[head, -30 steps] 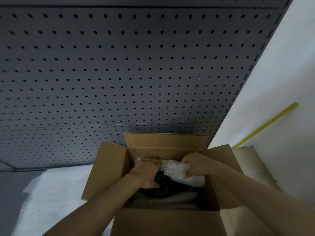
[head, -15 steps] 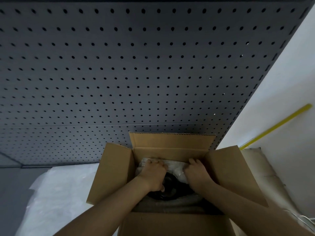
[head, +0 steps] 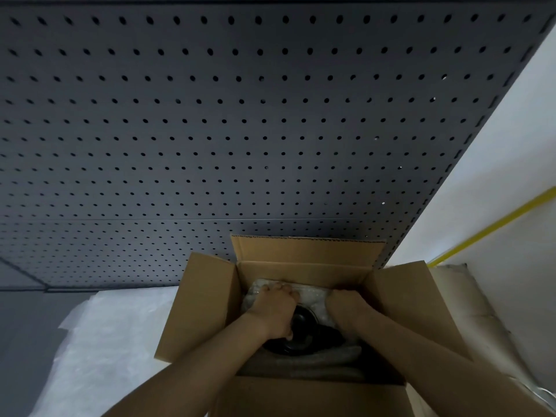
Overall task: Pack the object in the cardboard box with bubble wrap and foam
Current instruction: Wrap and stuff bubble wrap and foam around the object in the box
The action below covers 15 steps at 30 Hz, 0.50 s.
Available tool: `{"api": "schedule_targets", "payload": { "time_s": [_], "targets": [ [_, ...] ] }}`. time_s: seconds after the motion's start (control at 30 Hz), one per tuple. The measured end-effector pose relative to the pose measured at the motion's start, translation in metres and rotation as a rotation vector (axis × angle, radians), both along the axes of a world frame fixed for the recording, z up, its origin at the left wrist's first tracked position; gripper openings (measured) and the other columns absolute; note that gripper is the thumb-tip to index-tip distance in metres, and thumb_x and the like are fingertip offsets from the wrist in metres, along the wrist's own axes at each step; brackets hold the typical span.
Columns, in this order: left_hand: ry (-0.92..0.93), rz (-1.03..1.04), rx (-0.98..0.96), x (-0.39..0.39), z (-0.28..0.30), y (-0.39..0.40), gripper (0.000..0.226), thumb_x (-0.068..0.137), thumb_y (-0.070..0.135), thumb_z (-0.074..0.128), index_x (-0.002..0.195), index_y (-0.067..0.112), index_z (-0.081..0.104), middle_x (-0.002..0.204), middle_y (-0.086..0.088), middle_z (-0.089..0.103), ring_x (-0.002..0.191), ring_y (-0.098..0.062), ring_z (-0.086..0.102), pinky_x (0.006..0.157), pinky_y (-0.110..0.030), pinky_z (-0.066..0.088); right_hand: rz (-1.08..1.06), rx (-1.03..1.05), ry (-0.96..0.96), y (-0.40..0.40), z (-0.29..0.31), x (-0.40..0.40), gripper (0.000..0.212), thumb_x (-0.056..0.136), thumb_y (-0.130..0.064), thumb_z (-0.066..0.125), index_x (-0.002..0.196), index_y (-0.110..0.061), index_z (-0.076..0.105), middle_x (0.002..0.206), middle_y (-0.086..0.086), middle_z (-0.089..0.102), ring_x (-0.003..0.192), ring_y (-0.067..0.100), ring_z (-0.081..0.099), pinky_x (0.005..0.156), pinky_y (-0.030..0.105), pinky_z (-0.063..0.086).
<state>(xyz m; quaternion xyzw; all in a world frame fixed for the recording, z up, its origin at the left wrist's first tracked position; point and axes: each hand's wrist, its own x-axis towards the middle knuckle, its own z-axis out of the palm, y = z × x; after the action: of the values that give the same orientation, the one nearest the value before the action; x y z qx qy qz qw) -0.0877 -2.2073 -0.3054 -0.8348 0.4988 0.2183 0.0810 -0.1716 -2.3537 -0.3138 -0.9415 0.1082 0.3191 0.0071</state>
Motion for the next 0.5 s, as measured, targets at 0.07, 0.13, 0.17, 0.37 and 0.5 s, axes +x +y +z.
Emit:
{"api": "schedule_targets", "payload": {
  "time_s": [0.07, 0.13, 0.17, 0.37, 0.5],
  "targets": [
    [0.0, 0.004, 0.001, -0.002, 0.002, 0.0, 0.073, 0.076, 0.033, 0.075, 0.137, 0.012, 0.041, 0.143, -0.011, 0.041, 0.134, -0.029, 0.034, 0.111, -0.042, 0.025, 0.003, -0.023, 0.004, 0.0, 0.007, -0.002, 0.028, 0.089, -0.014, 0.058, 0.116, -0.007, 0.06, 0.125, 0.012, 0.06, 0.114, 0.026, 0.059, 0.095, 0.035, 0.049],
    [0.005, 0.01, 0.0, -0.002, 0.004, 0.003, 0.072, 0.077, 0.033, 0.075, 0.138, 0.012, 0.041, 0.143, -0.01, 0.041, 0.134, -0.028, 0.034, 0.111, -0.04, 0.025, -0.037, -0.018, -0.002, -0.003, 0.012, -0.007, 0.031, 0.085, -0.016, 0.065, 0.115, -0.009, 0.061, 0.124, 0.011, 0.059, 0.113, 0.026, 0.06, 0.094, 0.035, 0.049],
    [0.0, 0.006, -0.002, -0.003, 0.005, 0.005, 0.072, 0.078, 0.033, 0.074, 0.138, 0.012, 0.04, 0.143, -0.011, 0.041, 0.134, -0.028, 0.035, 0.111, -0.039, 0.025, -0.05, -0.019, -0.003, -0.003, 0.013, -0.009, 0.034, 0.084, -0.019, 0.066, 0.116, -0.01, 0.061, 0.125, 0.009, 0.059, 0.113, 0.025, 0.059, 0.095, 0.034, 0.05],
    [0.007, 0.025, -0.082, -0.008, 0.024, 0.036, 0.057, 0.086, 0.024, 0.064, 0.139, 0.015, 0.042, 0.14, -0.01, 0.043, 0.13, -0.028, 0.039, 0.109, -0.038, 0.03, -0.098, 0.083, -0.045, 0.007, 0.044, -0.012, 0.037, 0.092, -0.019, 0.054, 0.128, -0.013, 0.058, 0.129, 0.007, 0.058, 0.116, 0.024, 0.057, 0.096, 0.036, 0.05],
    [-0.021, 0.124, -0.28, 0.019, 0.06, 0.079, 0.04, 0.088, 0.018, 0.059, 0.128, 0.019, 0.053, 0.133, 0.0, 0.05, 0.117, -0.021, 0.05, 0.099, -0.032, 0.043, -0.097, 0.165, -0.152, 0.035, 0.074, -0.008, 0.045, 0.086, -0.021, 0.065, 0.13, -0.015, 0.056, 0.133, 0.006, 0.056, 0.117, 0.022, 0.054, 0.097, 0.036, 0.048]
  ]
}}
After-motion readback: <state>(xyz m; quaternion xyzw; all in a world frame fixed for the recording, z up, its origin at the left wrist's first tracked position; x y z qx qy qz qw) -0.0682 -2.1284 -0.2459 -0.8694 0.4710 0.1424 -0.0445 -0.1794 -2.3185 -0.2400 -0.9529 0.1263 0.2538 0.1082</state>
